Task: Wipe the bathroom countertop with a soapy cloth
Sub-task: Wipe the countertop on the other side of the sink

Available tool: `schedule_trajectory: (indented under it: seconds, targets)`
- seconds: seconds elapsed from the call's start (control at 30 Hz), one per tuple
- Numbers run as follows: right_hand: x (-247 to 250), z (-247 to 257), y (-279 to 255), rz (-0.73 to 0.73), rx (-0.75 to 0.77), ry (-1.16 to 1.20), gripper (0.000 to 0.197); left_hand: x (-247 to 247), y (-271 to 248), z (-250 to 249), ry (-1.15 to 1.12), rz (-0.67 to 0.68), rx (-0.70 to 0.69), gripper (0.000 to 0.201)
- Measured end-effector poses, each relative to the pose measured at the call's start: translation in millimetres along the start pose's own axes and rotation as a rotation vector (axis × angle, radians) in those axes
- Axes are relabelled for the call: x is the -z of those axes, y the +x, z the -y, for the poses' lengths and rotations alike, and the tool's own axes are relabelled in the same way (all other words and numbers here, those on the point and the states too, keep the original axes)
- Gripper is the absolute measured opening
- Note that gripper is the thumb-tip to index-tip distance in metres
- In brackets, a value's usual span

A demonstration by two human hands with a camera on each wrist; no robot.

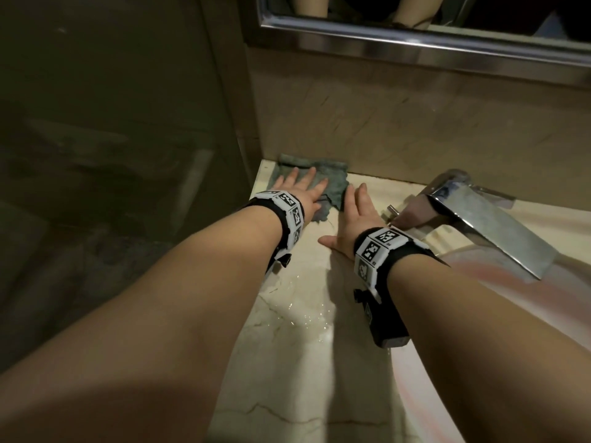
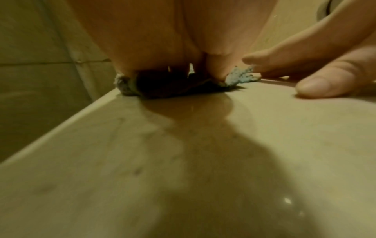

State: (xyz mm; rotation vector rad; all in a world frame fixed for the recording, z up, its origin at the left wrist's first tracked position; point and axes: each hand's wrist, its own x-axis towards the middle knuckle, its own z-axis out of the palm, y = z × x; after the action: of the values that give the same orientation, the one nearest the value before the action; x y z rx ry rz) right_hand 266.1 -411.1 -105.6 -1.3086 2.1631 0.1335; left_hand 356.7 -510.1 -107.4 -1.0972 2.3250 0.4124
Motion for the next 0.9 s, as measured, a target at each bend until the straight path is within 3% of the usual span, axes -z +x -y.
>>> schedule_trajectory:
  seconds: [0.27,0.47,0.67,0.9]
  targets:
    - [1,1,7,0.01,-0.029,-0.036,0.116,-2,-4,45,-0.13,-0.012,0.176,0.058]
    - [2,3,10,0.001,-0.042,-0.054,0.119,-4,-12,51,-0.126,0.016,0.18,0.068]
    - [2,5,11,-0.024,-0.04,-0.085,0.117,-43,-47,51,-0.116,0.088,0.205,0.076]
    - [0,5,9,-0.044,-0.033,-0.125,0.115,-49,-64,48,-0.12,0.121,0.21,0.074]
